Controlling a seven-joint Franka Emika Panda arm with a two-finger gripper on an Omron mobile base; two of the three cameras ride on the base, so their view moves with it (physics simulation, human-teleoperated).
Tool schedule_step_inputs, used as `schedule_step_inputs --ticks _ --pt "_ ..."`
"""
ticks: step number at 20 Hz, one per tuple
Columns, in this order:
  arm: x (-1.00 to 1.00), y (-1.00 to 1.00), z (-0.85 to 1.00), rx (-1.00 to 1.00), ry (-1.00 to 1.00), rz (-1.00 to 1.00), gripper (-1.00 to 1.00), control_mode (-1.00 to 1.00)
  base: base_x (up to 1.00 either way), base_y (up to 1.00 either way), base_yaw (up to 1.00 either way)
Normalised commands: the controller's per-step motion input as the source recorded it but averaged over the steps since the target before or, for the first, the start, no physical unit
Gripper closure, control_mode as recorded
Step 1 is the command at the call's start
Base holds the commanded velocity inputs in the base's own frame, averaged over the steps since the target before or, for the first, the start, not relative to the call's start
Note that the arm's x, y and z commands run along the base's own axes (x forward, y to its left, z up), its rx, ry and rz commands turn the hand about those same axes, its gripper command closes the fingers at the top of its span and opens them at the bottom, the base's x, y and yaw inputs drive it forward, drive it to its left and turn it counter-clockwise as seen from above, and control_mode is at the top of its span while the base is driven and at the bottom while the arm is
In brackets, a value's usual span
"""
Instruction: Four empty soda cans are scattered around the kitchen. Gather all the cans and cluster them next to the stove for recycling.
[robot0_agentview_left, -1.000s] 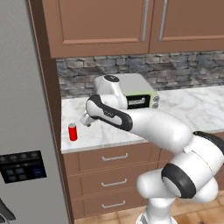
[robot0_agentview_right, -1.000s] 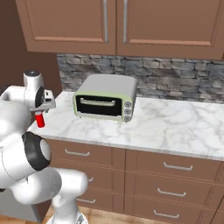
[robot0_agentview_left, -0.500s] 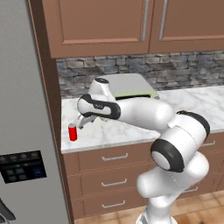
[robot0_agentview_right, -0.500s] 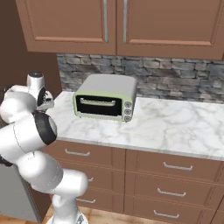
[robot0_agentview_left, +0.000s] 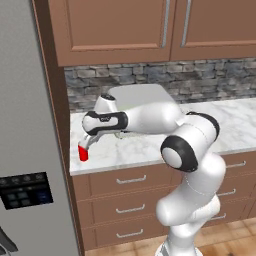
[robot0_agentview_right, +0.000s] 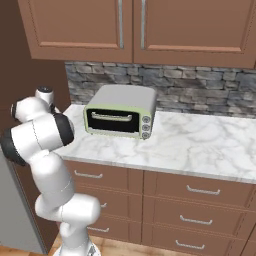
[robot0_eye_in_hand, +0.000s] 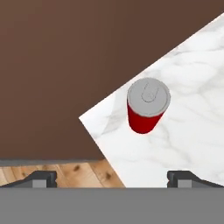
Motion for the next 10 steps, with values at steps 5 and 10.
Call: schedule_step_inputs --ticks 5,10 --pt "0.42 0.07 -0.32 0.00 0.00 0.05 -1.00 -1.00 0.00 0.00 0.00" --pt "0.39 0.08 -0.31 0.00 0.00 0.01 -1.00 -1.00 0.00 0.00 0.00"
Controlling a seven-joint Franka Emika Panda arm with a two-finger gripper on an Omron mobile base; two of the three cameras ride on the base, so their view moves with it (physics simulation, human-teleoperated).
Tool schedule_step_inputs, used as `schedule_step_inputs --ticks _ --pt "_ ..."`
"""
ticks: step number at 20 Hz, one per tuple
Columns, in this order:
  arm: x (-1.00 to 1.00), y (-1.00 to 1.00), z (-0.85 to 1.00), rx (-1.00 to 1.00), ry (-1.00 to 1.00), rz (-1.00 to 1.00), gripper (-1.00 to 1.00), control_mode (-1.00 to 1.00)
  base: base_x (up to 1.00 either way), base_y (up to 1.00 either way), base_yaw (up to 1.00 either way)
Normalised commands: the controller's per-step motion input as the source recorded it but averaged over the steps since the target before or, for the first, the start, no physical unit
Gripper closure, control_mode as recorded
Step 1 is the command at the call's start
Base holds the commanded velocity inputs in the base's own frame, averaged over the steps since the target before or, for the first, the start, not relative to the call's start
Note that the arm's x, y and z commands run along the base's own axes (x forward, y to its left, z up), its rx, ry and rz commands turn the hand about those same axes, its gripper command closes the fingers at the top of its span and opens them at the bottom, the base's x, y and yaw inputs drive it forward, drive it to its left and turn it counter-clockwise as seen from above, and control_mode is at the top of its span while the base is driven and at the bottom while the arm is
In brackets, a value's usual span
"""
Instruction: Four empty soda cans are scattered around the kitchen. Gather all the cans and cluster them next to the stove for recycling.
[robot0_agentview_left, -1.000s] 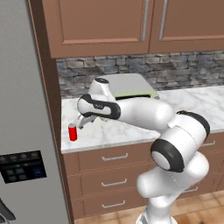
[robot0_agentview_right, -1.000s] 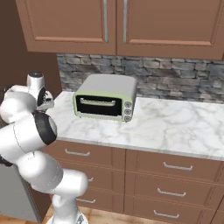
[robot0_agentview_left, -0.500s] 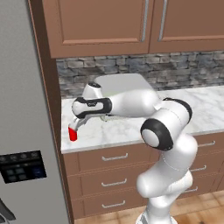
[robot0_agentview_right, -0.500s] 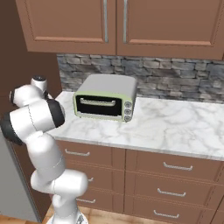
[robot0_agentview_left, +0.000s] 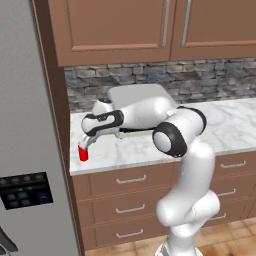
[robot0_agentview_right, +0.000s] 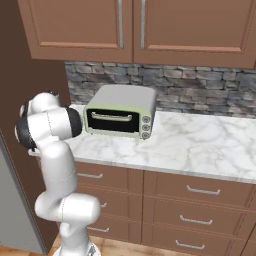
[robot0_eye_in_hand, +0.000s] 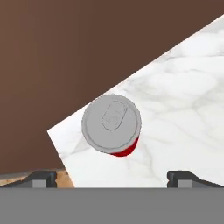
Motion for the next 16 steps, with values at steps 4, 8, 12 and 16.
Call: schedule_step_inputs --ticks 4,8,12,16 --pt "0.24 0.26 -0.27 0.00 0.00 0.00 -1.00 -1.00 0.00 0.00 0.00" --pt "0.29 0.25 -0.21 0.00 0.00 0.00 -1.00 -1.00 0.00 0.00 0.00" --pt "0.20 0.14 -0.17 0.00 0.01 0.01 -1.00 -1.00 0.00 0.00 0.00" --pt "0.03 0.07 -0.08 0.00 0.04 0.00 1.00 -1.00 0.00 0.00 0.00"
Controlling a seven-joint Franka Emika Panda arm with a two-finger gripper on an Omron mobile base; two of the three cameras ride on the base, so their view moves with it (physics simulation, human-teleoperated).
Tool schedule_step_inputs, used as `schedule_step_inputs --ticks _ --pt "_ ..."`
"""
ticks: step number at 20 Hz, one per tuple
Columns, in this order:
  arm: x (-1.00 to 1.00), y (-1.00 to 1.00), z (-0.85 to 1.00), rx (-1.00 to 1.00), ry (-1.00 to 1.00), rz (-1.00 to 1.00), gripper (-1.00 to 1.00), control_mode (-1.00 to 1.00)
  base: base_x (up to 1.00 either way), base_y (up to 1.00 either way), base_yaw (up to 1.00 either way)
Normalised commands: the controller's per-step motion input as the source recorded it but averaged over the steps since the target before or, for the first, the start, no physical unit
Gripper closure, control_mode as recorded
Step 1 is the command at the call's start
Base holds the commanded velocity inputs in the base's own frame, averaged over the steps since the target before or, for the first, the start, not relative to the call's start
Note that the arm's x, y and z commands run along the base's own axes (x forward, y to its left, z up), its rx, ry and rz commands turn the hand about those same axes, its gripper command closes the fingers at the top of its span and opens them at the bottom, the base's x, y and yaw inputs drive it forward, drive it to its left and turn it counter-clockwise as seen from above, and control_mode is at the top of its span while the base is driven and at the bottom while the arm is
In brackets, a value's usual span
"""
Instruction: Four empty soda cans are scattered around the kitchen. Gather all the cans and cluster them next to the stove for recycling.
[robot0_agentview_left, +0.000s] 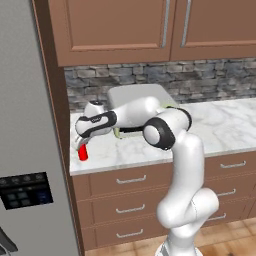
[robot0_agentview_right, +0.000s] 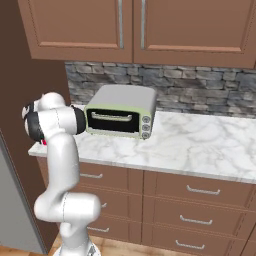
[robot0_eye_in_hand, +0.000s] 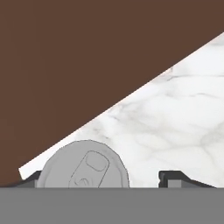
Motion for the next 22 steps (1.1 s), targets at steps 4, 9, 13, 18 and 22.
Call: schedule_step_inputs --ticks 4,9,13,18,22 --pt "-0.06 -0.03 -0.03 0.00 0.01 0.00 1.00 -1.00 0.00 0.00 0.00" --pt "-0.40 -0.46 0.10 0.00 -0.06 -0.02 1.00 -1.00 0.00 0.00 0.00" --pt "-0.60 -0.79 0.62 0.00 -0.26 -0.05 1.00 -1.00 0.00 0.00 0.00" --pt "-0.45 -0.72 0.56 0.00 -0.19 -0.10 1.00 -1.00 0.00 0.00 0.00" --pt "-0.47 -0.41 0.76 0.00 -0.07 -0.29 1.00 -1.00 0.00 0.00 0.00"
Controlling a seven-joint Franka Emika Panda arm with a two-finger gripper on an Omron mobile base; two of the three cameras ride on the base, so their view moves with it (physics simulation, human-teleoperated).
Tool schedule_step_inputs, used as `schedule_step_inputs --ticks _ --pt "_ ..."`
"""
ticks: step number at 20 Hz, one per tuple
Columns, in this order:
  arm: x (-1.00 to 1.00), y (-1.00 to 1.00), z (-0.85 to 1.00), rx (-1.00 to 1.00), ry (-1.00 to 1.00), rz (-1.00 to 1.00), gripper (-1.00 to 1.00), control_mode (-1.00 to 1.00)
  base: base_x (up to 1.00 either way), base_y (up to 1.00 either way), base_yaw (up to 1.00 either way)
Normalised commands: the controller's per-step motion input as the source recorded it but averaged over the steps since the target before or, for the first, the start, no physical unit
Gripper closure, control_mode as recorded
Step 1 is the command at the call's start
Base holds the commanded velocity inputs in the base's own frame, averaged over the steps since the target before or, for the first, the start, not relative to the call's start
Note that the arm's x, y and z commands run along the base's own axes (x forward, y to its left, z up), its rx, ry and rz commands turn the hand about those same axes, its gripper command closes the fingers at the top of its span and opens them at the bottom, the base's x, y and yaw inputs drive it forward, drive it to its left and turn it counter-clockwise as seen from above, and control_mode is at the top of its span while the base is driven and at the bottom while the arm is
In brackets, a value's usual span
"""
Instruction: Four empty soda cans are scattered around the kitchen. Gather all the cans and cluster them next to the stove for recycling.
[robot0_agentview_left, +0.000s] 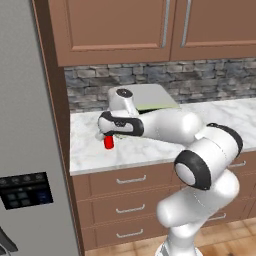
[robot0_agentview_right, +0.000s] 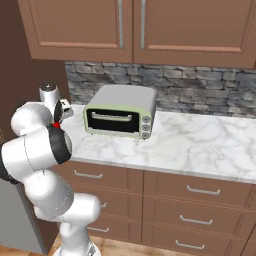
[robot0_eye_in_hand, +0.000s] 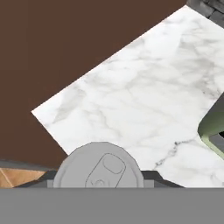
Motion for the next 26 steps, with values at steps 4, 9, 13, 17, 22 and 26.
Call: schedule_step_inputs --ticks 4,9,13,17,22,26 --pt "-0.31 -0.26 0.84 0.00 -0.01 -0.31 1.00 -1.00 0.00 0.00 0.00" --pt "-0.33 -0.27 0.52 0.01 -0.02 -0.27 1.00 -1.00 0.00 0.00 0.00" --pt "-0.34 -0.38 0.03 0.12 -0.11 -0.09 1.00 -1.00 0.00 0.00 0.00" --pt "-0.32 -0.31 0.00 0.14 -0.08 -0.09 1.00 -1.00 0.00 0.00 0.00" --pt "-0.12 -0.08 0.00 0.01 0.00 -0.07 1.00 -1.00 0.00 0.00 0.00" --pt "-0.09 -0.03 0.00 0.00 0.00 0.00 1.00 1.00 -0.17 -0.04 -0.02"
